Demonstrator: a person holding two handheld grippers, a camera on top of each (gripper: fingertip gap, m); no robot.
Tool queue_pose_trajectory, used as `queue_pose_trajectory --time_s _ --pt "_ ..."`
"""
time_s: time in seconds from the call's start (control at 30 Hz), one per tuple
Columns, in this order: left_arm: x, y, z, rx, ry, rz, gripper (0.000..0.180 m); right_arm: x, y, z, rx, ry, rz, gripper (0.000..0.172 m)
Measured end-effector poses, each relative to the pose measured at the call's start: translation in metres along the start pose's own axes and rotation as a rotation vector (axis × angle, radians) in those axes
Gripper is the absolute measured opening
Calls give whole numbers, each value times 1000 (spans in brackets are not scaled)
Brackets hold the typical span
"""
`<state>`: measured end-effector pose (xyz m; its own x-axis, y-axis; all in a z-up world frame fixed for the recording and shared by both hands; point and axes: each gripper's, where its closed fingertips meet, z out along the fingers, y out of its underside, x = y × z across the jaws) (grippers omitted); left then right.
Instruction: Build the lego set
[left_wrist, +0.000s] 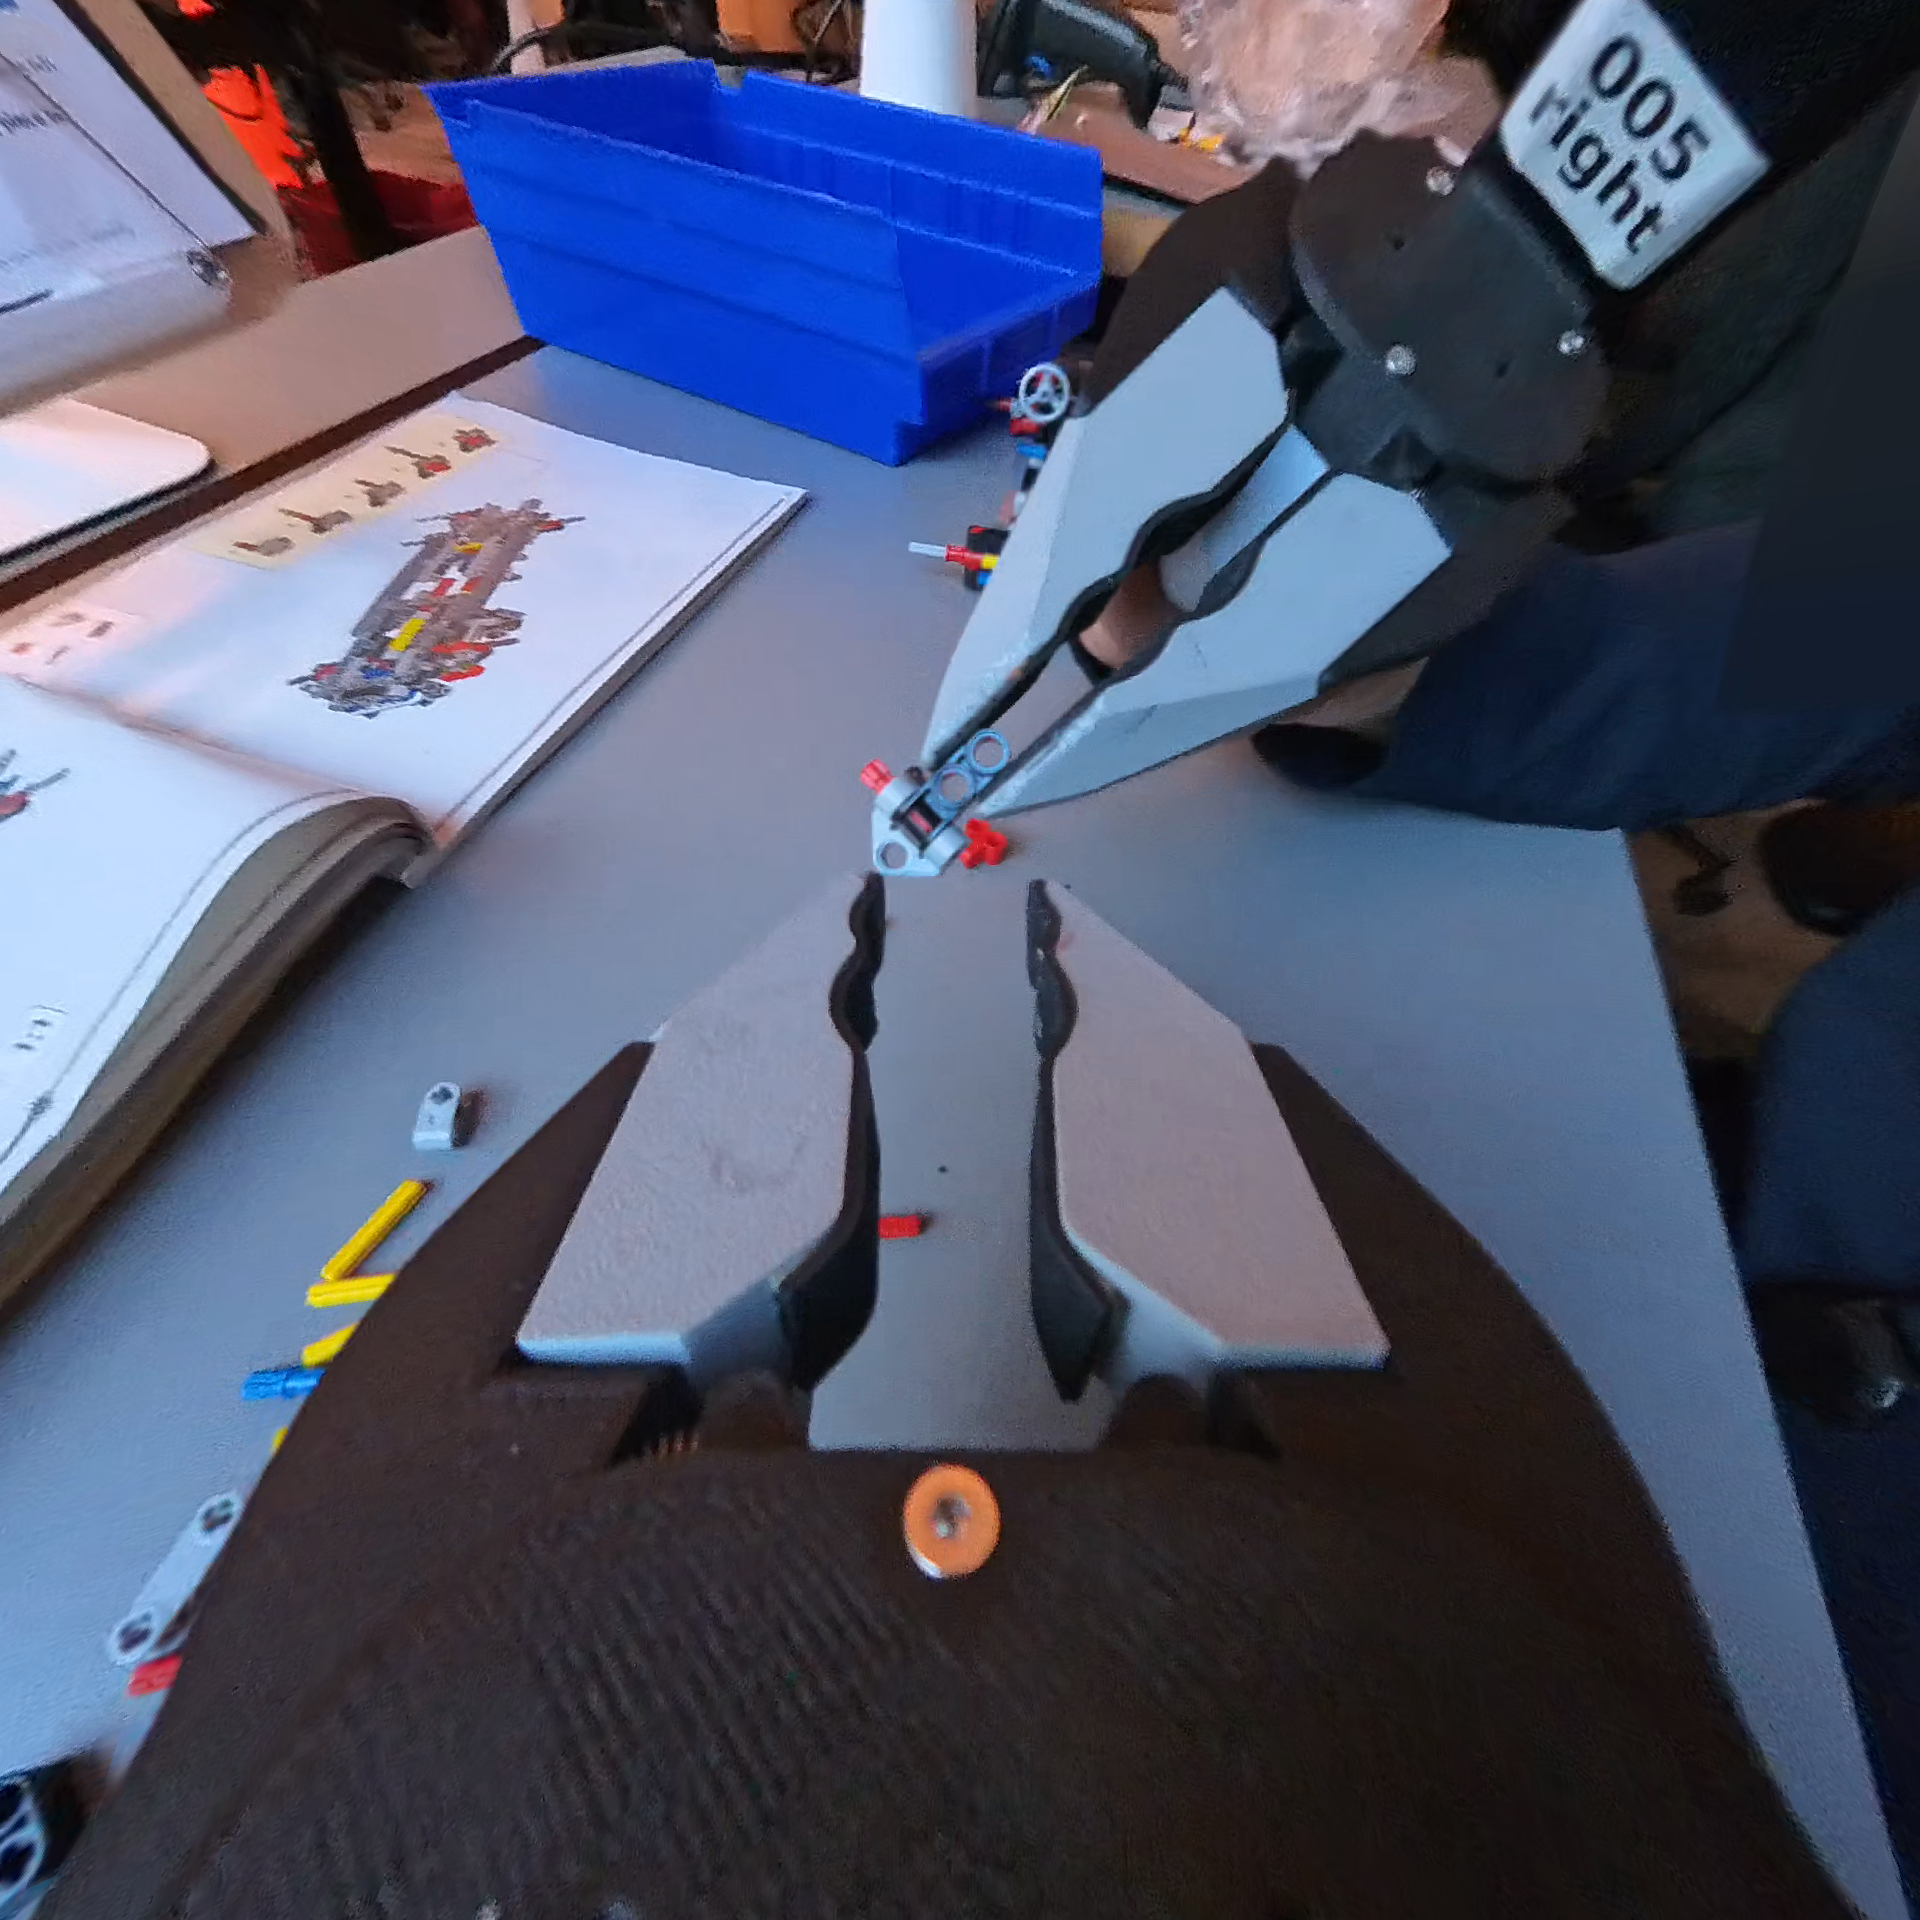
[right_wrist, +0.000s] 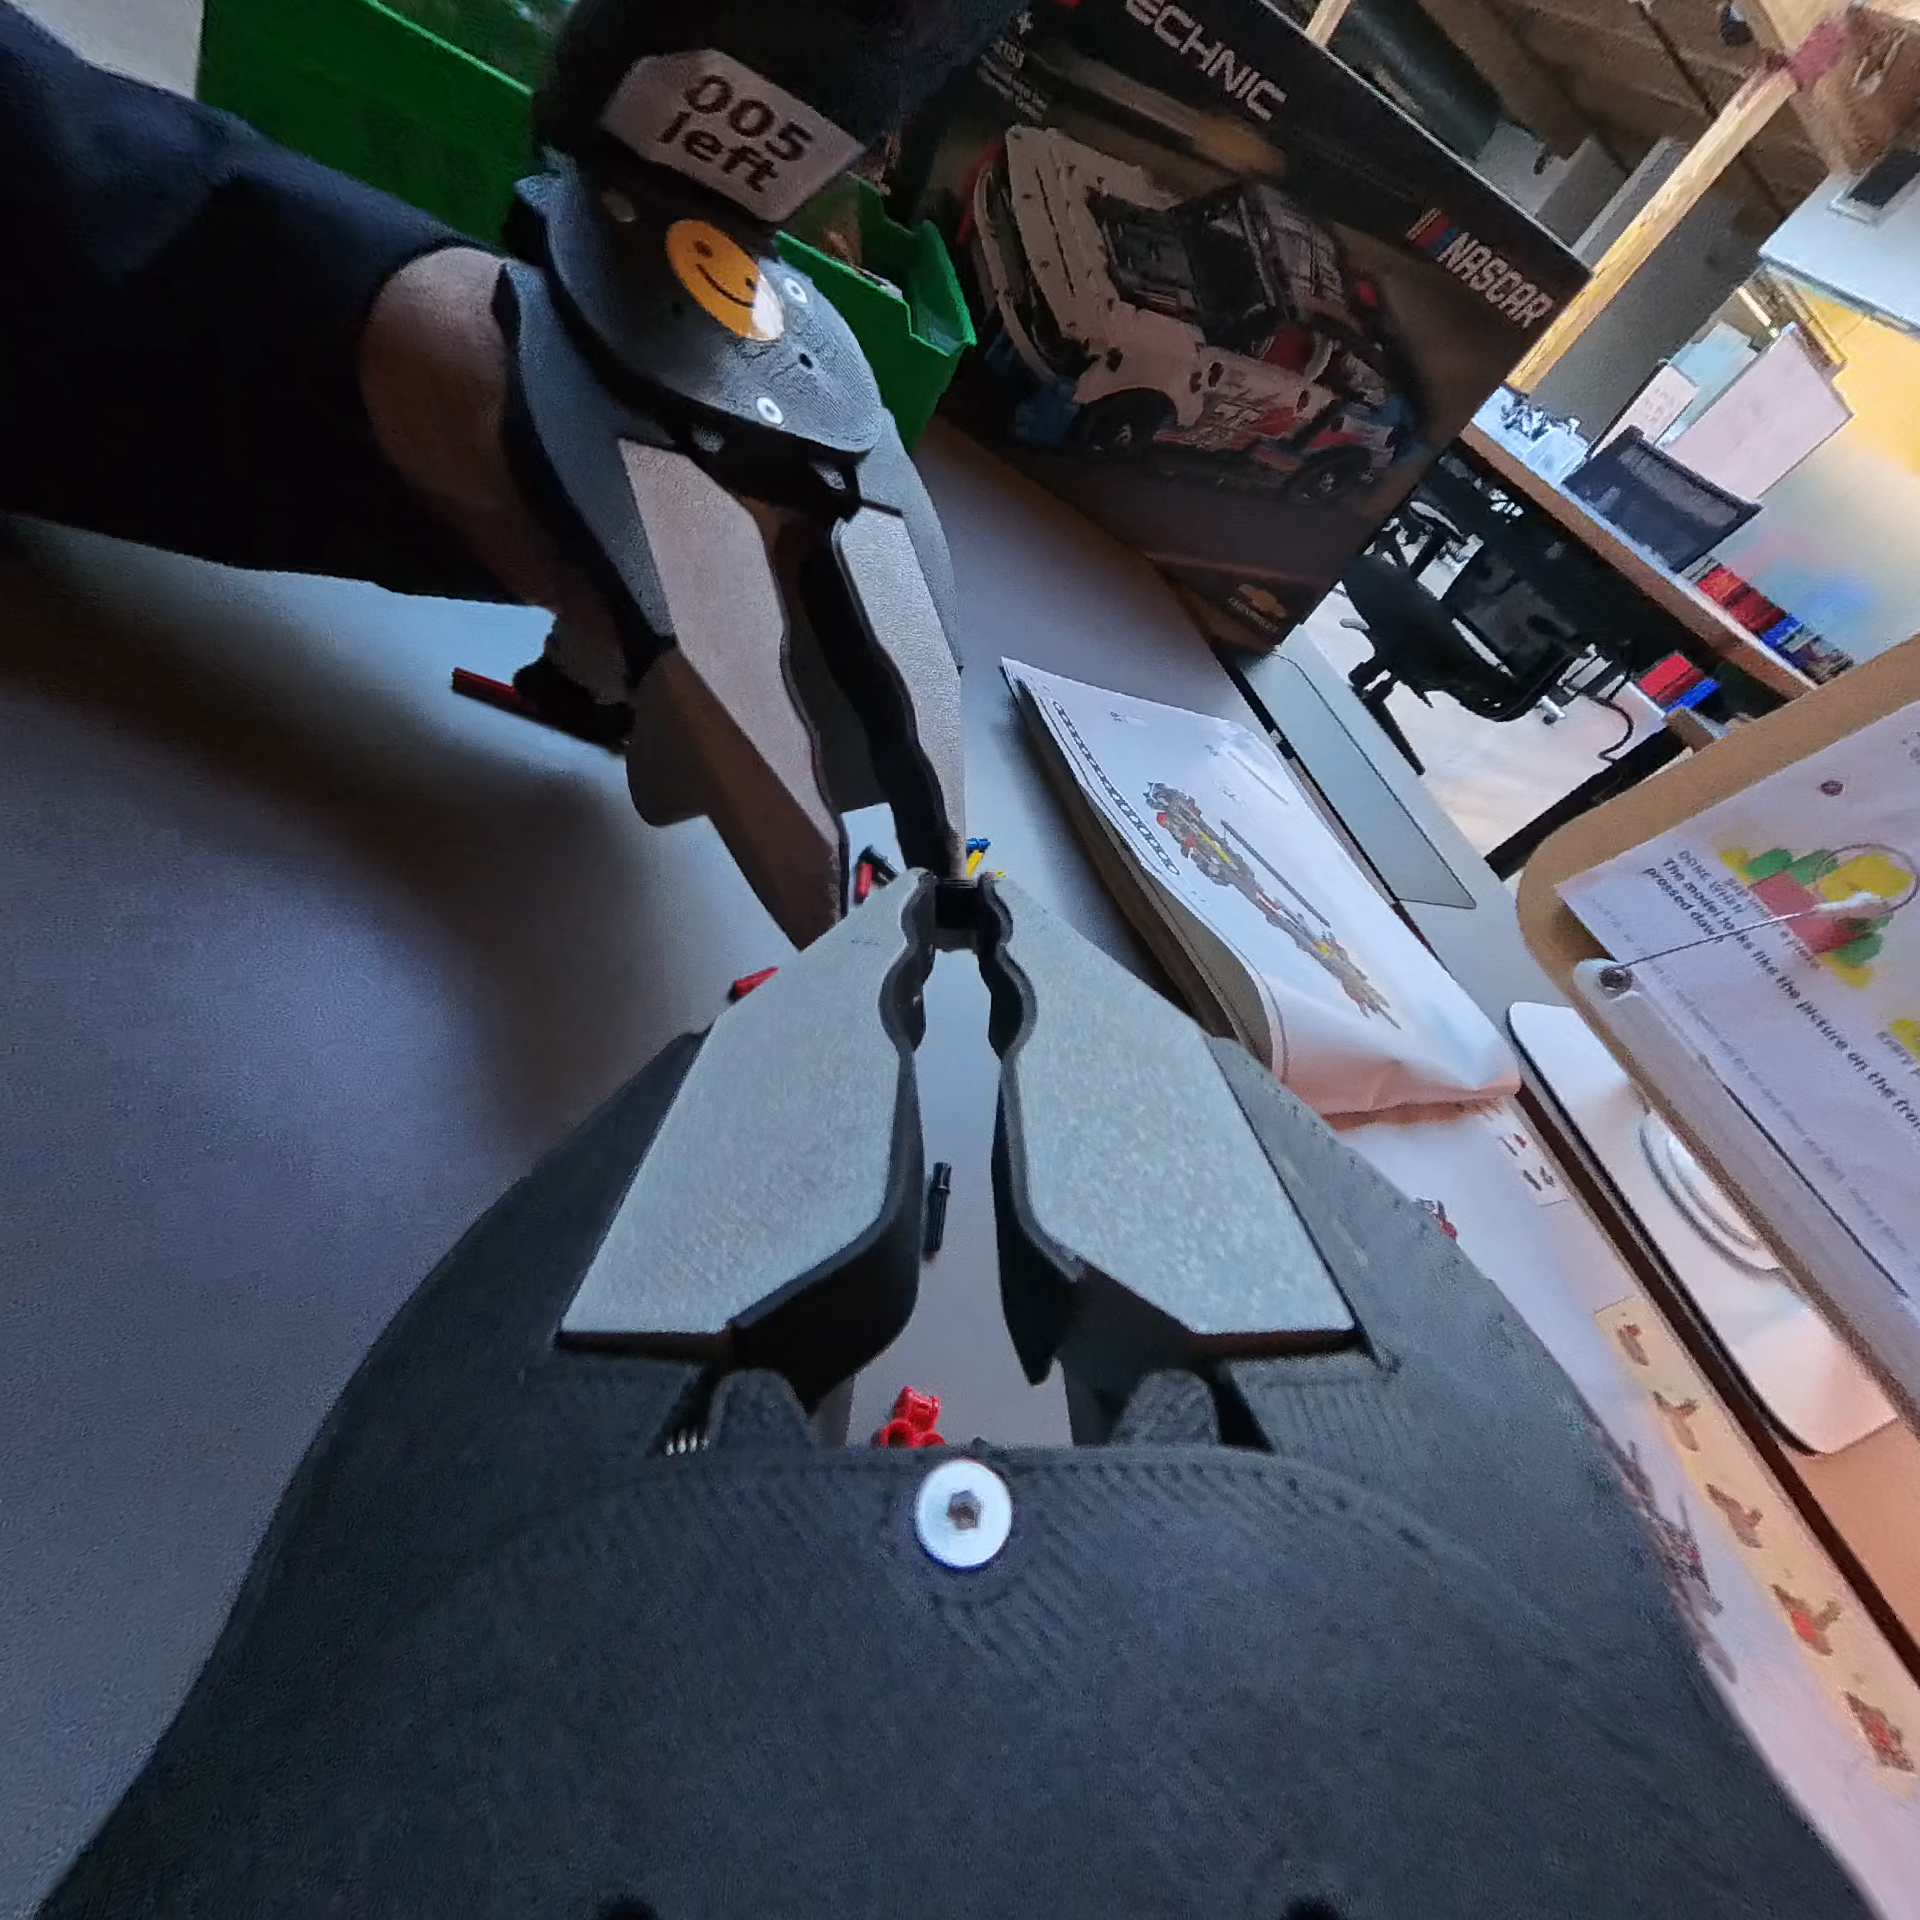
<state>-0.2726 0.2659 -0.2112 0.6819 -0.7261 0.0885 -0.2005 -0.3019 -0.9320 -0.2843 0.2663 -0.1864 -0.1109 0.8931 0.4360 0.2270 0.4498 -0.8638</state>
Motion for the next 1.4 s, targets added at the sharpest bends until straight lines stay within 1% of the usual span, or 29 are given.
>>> queue_pose_trajectory --time_s 0.07,0.23,0.4,0.5,0.6,0.73,0.87,0.93,1.0,1.07,1.13,1.2,1.33,1.4 --pt "0 -2 -3 31 33 -33 21 -2 -1 0 14 -8 -21 4" --pt "1 -10 -7 87 113 -107 18 -8 -5 1 44 -19 -44 4" --pt "6 -8 -9 76 197 -120 17 -13 -9 -1 88 -59 -36 4" --pt "7 -2 -8 35 208 -93 16 -18 -5 2 80 -95 -22 4" --pt "3 1 -7 30 177 -8 16 -19 -1 4 68 -115 -9 5" --pt "-7 3 -9 41 99 145 16 -18 14 4 15 -167 27 15" --pt "-17 8 -9 6 3 355 16 -14 39 3 -82 -245 172 20" --pt "-21 11 -6 -11 -28 412 16 -19 34 3 -45 -286 234 18" --pt "-20 14 -3 -30 -30 428 16 -20 26 6 -8 -293 280 17" --pt "-20 15 -1 -38 -50 474 16 -15 27 12 -23 -259 359 17" --pt "-24 16 0 -65 -95 534 16 -15 27 17 -35 -276 459 19" --pt "-25 16 1 -70 -119 575 16 -16 29 18 -49 -298 525 10" --pt "-34 17 2 -124 -226 716 16 -13 35 21 -65 -293 636 7" --pt "-38 19 6 -144 -277 768 17 -10 39 22 -84 -280 660 7"
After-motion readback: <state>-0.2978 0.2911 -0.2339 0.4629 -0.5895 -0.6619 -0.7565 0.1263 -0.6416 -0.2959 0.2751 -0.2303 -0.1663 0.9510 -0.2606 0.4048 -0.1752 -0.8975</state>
